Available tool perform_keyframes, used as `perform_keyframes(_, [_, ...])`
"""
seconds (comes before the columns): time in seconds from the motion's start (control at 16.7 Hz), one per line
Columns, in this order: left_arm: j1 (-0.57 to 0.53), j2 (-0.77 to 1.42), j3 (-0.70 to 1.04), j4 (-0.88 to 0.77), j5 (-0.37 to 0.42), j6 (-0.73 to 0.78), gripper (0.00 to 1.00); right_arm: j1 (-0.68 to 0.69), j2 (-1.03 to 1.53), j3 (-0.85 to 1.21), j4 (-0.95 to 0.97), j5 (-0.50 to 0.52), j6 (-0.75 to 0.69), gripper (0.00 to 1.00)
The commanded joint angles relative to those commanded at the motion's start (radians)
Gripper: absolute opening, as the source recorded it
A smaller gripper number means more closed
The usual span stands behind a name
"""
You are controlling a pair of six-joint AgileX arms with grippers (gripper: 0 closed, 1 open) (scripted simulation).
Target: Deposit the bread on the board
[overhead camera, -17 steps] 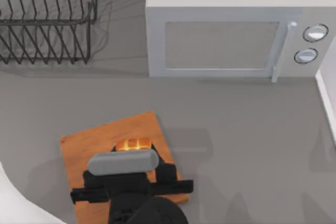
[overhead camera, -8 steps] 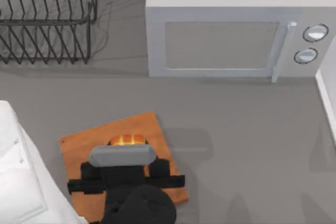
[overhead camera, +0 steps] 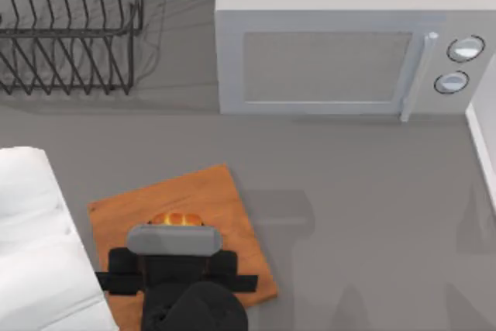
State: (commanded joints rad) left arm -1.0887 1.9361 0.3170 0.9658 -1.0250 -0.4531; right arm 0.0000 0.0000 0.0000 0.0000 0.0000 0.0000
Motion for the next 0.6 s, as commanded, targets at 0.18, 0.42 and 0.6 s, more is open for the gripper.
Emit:
perform_keyframes(0.18, [0.0,0.0,0.0,0.0,0.0,0.0,0.23,0.0,0.0,0.0,0.0,0.0,0.0,1.0])
perform_keyframes(0.42, [0.0,0.0,0.0,0.0,0.0,0.0,0.53,0.0,0.0,0.0,0.0,0.0,0.0,1.0])
perform_keyframes(0.6, [0.0,0.0,0.0,0.0,0.0,0.0,0.75,0.0,0.0,0.0,0.0,0.0,0.0,1.0])
